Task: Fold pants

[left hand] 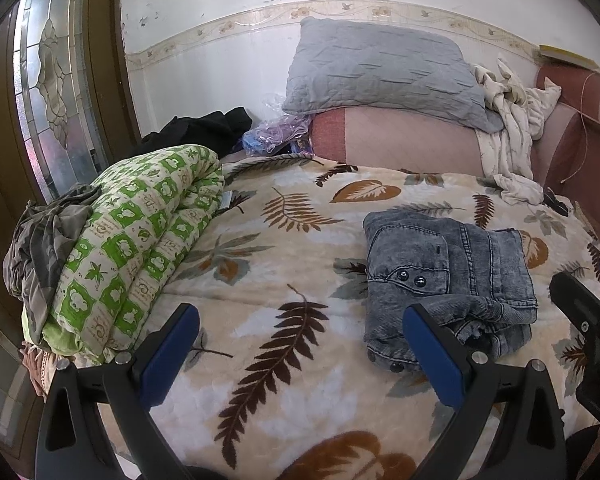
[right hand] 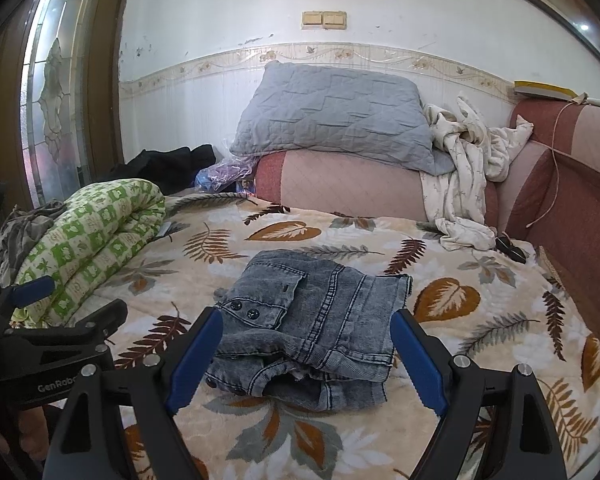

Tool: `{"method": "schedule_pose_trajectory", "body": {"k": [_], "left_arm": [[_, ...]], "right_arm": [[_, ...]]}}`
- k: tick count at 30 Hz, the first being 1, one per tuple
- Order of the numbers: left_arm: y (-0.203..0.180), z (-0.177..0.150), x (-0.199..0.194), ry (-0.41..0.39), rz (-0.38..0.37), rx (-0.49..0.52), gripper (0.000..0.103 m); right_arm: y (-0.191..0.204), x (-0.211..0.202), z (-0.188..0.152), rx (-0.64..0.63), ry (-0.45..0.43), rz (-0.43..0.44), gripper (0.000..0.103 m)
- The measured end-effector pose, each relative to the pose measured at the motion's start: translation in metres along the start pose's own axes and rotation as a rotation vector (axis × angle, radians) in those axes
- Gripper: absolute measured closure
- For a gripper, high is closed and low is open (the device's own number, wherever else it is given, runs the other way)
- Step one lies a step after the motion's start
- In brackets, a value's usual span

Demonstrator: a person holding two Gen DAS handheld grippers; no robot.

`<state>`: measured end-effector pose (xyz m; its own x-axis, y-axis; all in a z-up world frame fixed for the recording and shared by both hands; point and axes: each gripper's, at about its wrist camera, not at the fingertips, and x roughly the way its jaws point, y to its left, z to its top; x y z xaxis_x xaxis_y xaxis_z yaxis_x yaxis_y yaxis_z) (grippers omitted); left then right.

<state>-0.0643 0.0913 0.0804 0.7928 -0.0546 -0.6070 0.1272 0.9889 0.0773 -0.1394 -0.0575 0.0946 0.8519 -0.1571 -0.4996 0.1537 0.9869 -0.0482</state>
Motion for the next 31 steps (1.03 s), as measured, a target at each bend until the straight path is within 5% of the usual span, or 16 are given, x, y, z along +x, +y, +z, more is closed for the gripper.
{"method": "schedule_pose_trajectory", "body": {"k": [31], "left_arm": [[0.004,0.000,0.020,0.024,-0.031,-0.020,0.002]], "right_arm": [[-0.003,0.033,0.000,0.013,0.038,-0.014,0.015]]}}
